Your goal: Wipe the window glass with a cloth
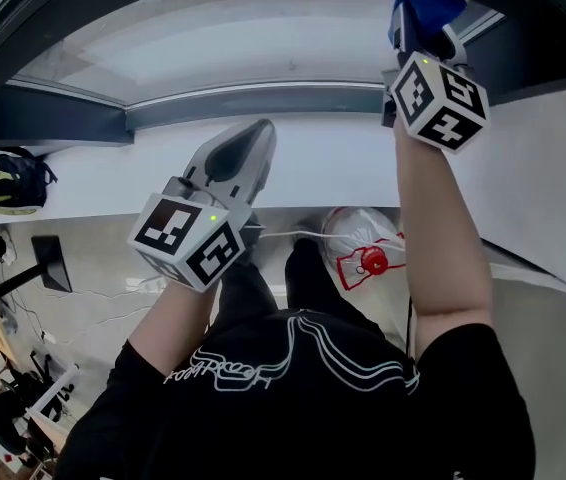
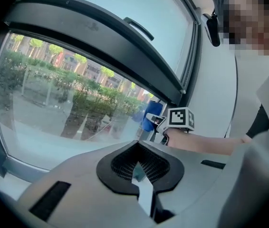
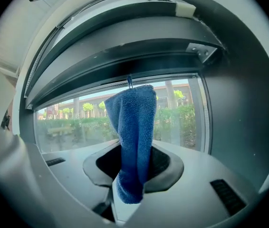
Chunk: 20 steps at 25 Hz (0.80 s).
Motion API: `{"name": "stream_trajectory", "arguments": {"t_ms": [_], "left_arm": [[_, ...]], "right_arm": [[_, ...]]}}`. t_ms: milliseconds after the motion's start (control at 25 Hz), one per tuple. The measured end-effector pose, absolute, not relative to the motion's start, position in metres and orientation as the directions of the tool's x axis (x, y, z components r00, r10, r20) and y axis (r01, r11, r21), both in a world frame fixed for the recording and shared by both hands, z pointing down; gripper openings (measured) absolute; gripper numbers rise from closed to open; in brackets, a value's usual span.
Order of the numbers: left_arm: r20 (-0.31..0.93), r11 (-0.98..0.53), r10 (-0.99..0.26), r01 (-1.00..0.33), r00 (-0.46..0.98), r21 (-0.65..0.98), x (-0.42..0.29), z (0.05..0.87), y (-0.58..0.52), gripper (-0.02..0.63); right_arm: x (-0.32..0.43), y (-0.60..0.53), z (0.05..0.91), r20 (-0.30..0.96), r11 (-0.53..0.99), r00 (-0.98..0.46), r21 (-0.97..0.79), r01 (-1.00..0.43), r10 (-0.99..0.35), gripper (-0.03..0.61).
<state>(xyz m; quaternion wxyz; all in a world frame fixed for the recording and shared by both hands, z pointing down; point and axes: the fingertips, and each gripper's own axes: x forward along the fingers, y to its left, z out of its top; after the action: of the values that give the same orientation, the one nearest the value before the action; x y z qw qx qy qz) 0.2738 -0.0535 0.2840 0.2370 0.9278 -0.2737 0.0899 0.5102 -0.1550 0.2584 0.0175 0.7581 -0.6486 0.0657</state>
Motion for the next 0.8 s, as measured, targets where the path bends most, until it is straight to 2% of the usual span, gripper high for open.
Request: {"name": "stream_trajectory", "arguments": {"t_ms": [480,800], "left_arm": [[0.308,-0.775,-0.405,-0.502,0.861,0.384,0.328,0.290,-0.043,0.003],[0.286,-0.781,-0.411,-0.496,0.866,0.380,0.329,0.300,-0.055,0.003]], "right_arm": [[0.581,-0.130,0.265,0.130,-0.244,0.235,-0.060,-0.968,-0.963,0.094],[0.581,-0.130,0.273,0.128,-0.234,0.228,-0.038,-0.971,-0.965,0.094]]}}
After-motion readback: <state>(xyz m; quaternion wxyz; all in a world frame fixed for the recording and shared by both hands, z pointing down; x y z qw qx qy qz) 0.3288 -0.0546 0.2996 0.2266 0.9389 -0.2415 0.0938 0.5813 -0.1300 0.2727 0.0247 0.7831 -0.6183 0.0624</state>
